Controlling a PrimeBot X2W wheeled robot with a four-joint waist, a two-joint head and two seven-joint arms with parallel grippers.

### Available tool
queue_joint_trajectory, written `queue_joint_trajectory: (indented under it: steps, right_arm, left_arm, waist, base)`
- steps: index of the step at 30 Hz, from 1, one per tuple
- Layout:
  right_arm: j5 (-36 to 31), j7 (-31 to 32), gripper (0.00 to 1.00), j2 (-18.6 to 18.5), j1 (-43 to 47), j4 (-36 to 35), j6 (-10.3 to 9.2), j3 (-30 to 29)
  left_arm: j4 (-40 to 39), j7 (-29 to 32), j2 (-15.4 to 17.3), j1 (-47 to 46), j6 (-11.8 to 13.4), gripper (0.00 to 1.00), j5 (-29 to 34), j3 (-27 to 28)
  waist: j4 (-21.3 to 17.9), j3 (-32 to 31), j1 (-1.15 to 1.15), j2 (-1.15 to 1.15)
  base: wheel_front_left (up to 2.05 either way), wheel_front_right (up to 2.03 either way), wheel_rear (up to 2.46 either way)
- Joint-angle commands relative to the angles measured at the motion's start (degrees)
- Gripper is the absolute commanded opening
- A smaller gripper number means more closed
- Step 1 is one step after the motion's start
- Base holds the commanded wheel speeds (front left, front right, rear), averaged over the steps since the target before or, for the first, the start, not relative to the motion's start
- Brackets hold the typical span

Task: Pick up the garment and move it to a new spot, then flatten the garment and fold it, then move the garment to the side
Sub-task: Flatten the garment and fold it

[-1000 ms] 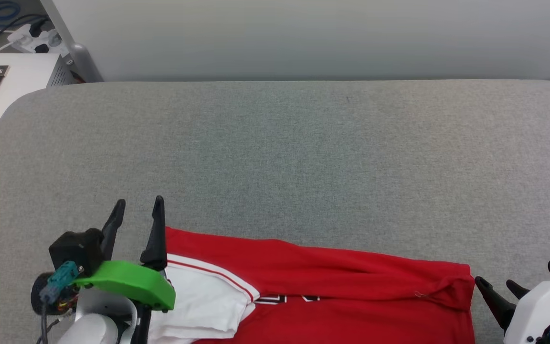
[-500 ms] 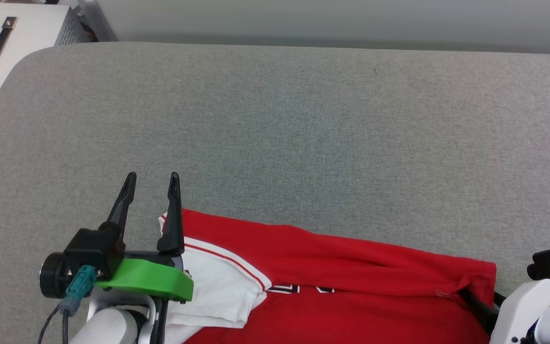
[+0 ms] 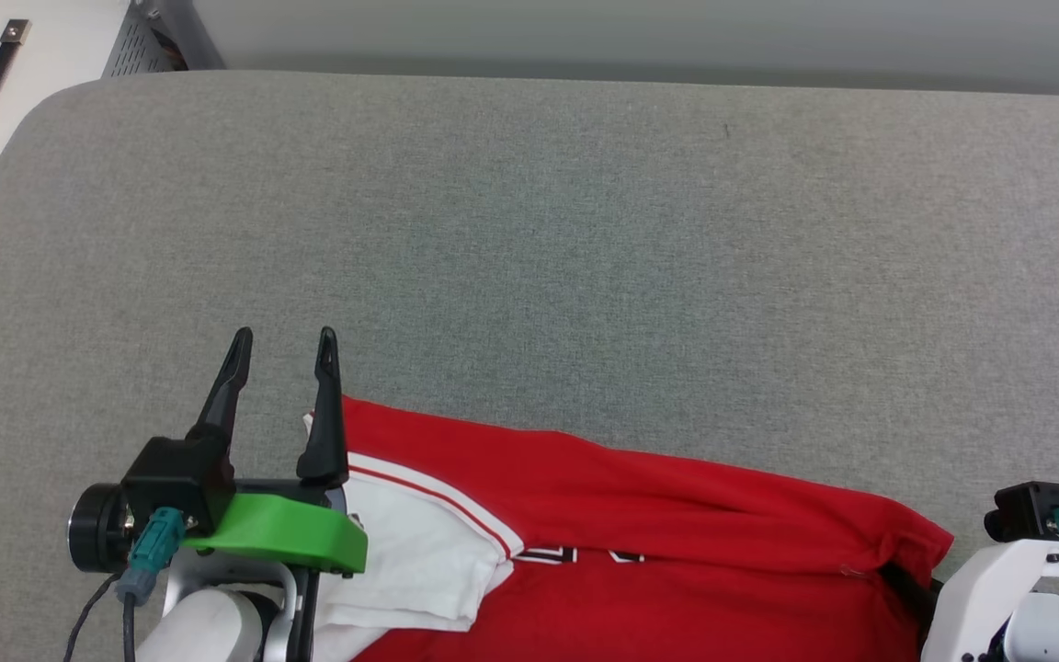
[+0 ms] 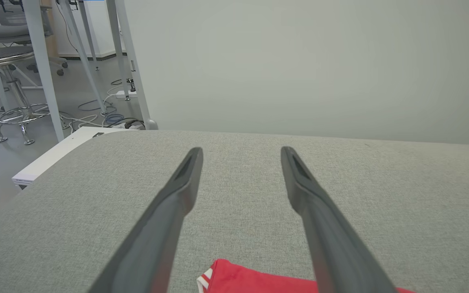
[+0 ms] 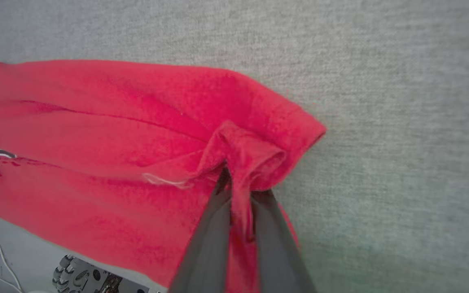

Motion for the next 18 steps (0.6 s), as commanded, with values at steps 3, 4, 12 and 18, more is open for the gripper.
queue_joint_trajectory:
  steps: [3, 4, 12, 18]
  right_arm:
    - [-0.22, -0.63, 0.0, 0.19, -0.28, 0.82, -0.04, 0.59]
    - [-0.3, -0.89, 0.0, -0.01, -0.5, 0.65, -0.04, 0.36]
    - [-0.46, -0.82, 0.0, -2.5, -2.26, 0.74, -0.04, -3.64]
    - [-0.32, 0.12, 0.0, -5.04, -3.31, 2.59, -0.04, -9.1]
  left_arm:
    - [0.29, -0.27, 0.5, 0.01, 0.59, 1.0, 0.42, -0.11]
    - [0.29, -0.17, 0.6, 0.24, 0.72, 1.0, 0.44, -0.16]
    - [-0.43, 0.22, 1.8, 2.0, 2.02, 1.0, 0.86, 0.09]
    - [-1.13, 0.58, 2.49, 3.23, 2.74, 1.0, 0.89, 0.17]
  waist:
    - [-0.28, -1.22, 0.0, 0.0]
    - [-0.36, -1.63, 0.0, 0.0]
    - [-0.99, -3.72, 0.0, 0.0]
    - [-1.62, -4.81, 0.0, 0.0]
  base:
    - [0.0, 0.0, 0.0]
    - [0.0, 0.0, 0.0]
    - [0.0, 0.0, 0.0]
    - [0.0, 0.0, 0.0]
